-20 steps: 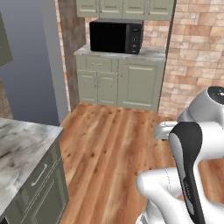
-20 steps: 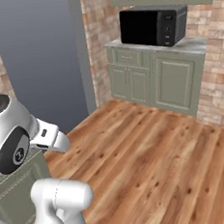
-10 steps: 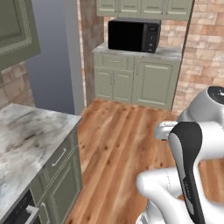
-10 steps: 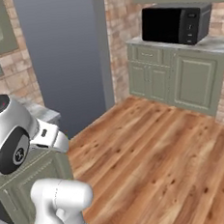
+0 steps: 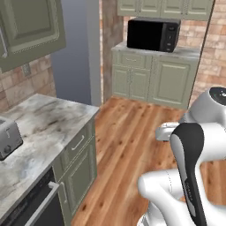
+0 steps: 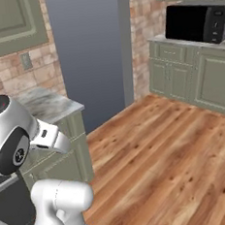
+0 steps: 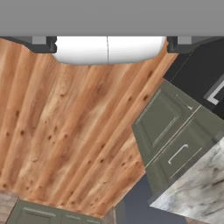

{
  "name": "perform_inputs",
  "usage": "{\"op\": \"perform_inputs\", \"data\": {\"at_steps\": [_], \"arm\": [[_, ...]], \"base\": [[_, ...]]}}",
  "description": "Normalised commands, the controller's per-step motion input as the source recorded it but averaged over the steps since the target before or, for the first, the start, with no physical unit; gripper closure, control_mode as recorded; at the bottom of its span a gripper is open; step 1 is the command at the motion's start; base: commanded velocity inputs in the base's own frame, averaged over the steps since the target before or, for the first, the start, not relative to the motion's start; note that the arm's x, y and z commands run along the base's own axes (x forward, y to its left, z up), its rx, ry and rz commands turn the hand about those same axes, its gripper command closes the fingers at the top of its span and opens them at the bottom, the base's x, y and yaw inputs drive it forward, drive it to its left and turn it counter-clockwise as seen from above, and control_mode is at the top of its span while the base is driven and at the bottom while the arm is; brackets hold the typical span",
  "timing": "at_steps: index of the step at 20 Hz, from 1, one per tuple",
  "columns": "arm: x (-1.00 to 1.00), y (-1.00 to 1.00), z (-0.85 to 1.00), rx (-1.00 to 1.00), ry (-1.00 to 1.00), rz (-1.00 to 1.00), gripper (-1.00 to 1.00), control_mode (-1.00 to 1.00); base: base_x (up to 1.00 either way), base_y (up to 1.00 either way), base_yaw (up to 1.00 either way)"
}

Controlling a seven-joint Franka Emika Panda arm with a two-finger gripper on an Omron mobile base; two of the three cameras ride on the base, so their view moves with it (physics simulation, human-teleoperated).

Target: Move the drinks to the dining counter.

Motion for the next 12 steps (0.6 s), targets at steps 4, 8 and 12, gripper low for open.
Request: {"op": "perform_inputs", "data": {"at_steps": [4, 8, 12], "arm": [[0.00, 0.00, 0.00, 0.00, 0.00, 0.00, -1.00, 1.00], [0.00, 0.00, 0.00, 0.00, 0.00, 0.00, -1.00, 1.00], [0.00, 0.00, 0.00, 0.00, 0.00, 0.00, -1.00, 1.00]], "base": [[-0.24, 0.42, 0.22], [-0.15, 0.44, 0.21], [-0.14, 0.45, 0.23]]}}
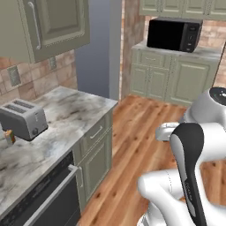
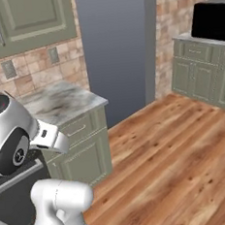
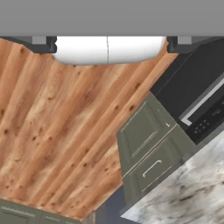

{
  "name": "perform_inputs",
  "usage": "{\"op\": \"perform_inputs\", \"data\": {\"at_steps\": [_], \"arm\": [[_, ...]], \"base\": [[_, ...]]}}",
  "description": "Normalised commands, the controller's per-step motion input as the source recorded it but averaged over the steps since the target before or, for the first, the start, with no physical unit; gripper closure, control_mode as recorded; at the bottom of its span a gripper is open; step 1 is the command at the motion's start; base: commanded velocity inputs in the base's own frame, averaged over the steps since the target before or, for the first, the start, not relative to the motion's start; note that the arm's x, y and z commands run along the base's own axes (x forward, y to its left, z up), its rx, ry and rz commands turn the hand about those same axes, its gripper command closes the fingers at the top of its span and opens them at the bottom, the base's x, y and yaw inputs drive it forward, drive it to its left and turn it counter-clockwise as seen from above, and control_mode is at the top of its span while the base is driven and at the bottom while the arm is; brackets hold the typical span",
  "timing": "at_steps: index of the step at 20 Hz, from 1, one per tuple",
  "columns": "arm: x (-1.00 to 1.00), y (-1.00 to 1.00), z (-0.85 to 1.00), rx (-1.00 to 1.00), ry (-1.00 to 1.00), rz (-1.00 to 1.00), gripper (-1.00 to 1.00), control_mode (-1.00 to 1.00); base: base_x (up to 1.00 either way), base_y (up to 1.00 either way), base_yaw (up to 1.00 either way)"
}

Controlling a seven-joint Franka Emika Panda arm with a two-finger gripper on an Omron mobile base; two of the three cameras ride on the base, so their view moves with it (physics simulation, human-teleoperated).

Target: Move the drinks to the dining counter.

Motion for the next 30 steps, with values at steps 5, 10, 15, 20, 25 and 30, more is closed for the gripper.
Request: {"op": "perform_inputs", "data": {"at_steps": [5, 10, 15, 20, 25, 30], "arm": [[0.00, 0.00, 0.00, 0.00, 0.00, 0.00, -1.00, 1.00], [0.00, 0.00, 0.00, 0.00, 0.00, 0.00, -1.00, 1.00], [0.00, 0.00, 0.00, 0.00, 0.00, 0.00, -1.00, 1.00], [0.00, 0.00, 0.00, 0.00, 0.00, 0.00, -1.00, 1.00], [0.00, 0.00, 0.00, 0.00, 0.00, 0.00, -1.00, 1.00], [0.00, 0.00, 0.00, 0.00, 0.00, 0.00, -1.00, 1.00]], "base": [[-0.17, 0.40, 0.25], [-0.14, 0.39, 0.25], [-0.13, 0.42, 0.25], [-0.10, 0.42, 0.24], [-0.01, 0.47, 0.19], [0.00, 0.51, 0.16]]}}
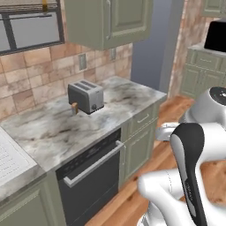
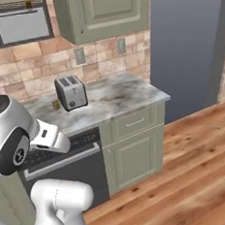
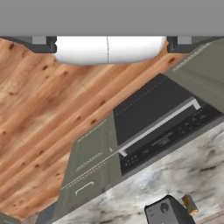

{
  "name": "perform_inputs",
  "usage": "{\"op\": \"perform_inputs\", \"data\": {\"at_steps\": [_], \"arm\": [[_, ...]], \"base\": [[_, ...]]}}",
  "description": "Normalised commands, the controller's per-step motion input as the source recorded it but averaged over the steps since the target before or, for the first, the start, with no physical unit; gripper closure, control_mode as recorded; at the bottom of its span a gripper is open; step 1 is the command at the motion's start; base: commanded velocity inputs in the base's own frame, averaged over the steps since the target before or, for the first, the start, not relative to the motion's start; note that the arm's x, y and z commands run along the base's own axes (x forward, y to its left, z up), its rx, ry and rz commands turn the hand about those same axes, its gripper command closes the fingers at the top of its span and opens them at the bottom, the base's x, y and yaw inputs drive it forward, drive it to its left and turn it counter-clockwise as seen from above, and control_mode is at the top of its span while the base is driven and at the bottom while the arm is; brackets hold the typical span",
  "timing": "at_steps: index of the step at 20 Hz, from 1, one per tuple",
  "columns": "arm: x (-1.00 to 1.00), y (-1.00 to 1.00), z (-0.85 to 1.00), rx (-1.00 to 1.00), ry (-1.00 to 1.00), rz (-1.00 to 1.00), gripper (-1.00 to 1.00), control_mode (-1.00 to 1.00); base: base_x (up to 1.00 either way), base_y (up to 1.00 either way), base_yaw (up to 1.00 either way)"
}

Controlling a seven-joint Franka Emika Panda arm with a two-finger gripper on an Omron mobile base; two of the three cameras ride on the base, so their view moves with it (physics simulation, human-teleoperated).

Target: Move the drinks to the dining counter.

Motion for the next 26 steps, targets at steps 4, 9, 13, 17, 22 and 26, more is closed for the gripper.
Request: {"op": "perform_inputs", "data": {"at_steps": [4, 9, 13, 17, 22, 26], "arm": [[0.00, 0.00, 0.00, 0.00, 0.00, 0.00, -1.00, 1.00], [0.00, 0.00, 0.00, 0.00, 0.00, 0.00, -1.00, 1.00], [0.00, 0.00, 0.00, 0.00, 0.00, 0.00, -1.00, 1.00], [0.00, 0.00, 0.00, 0.00, 0.00, 0.00, -1.00, 1.00], [0.00, 0.00, 0.00, 0.00, 0.00, 0.00, -1.00, 1.00], [0.00, 0.00, 0.00, 0.00, 0.00, 0.00, -1.00, 1.00]], "base": [[0.00, 0.49, 0.19], [0.00, 0.38, 0.23], [0.01, 0.30, 0.22], [0.24, 0.16, 0.16], [0.29, 0.16, 0.15], [0.23, 0.20, 0.16]]}}
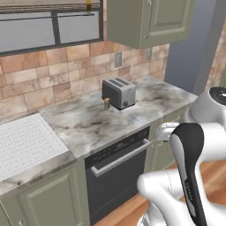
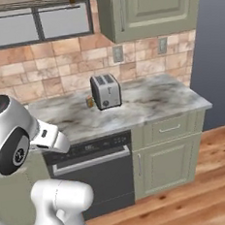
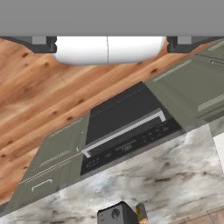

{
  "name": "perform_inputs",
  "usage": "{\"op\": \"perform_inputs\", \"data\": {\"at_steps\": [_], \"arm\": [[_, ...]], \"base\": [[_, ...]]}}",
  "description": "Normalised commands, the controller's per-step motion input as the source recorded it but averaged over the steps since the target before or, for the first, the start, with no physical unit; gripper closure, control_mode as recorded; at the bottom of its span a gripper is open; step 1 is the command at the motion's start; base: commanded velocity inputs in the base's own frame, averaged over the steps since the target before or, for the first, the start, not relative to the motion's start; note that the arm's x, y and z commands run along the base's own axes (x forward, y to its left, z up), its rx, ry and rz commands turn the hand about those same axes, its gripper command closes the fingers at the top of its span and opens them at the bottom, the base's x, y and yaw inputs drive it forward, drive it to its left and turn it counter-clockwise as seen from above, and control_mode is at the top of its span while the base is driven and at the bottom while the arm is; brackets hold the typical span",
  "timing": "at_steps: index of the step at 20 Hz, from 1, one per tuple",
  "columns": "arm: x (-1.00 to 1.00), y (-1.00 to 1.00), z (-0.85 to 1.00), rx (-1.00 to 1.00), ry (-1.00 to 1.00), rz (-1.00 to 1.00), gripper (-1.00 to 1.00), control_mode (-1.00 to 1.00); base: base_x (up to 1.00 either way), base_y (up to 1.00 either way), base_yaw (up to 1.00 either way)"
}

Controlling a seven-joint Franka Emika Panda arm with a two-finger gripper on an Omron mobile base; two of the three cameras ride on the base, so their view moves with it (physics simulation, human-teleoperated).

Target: Move the drinks to the dining counter.

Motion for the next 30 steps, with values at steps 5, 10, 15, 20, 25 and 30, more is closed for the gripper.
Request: {"op": "perform_inputs", "data": {"at_steps": [5, 10, 15, 20, 25, 30], "arm": [[0.00, 0.00, 0.00, 0.00, 0.00, 0.00, -1.00, 1.00], [0.00, 0.00, 0.00, 0.00, 0.00, 0.00, -1.00, 1.00], [0.00, 0.00, 0.00, 0.00, 0.00, 0.00, -1.00, 1.00], [0.00, 0.00, 0.00, 0.00, 0.00, 0.00, -1.00, 1.00], [0.00, 0.00, 0.00, 0.00, 0.00, 0.00, -1.00, 1.00], [0.00, 0.00, 0.00, 0.00, 0.00, 0.00, -1.00, 1.00]], "base": [[0.23, 0.14, 0.15], [0.36, 0.06, 0.13], [0.50, 0.03, 0.09], [0.54, 0.00, 0.07], [0.45, 0.00, 0.07], [0.43, 0.00, 0.06]]}}
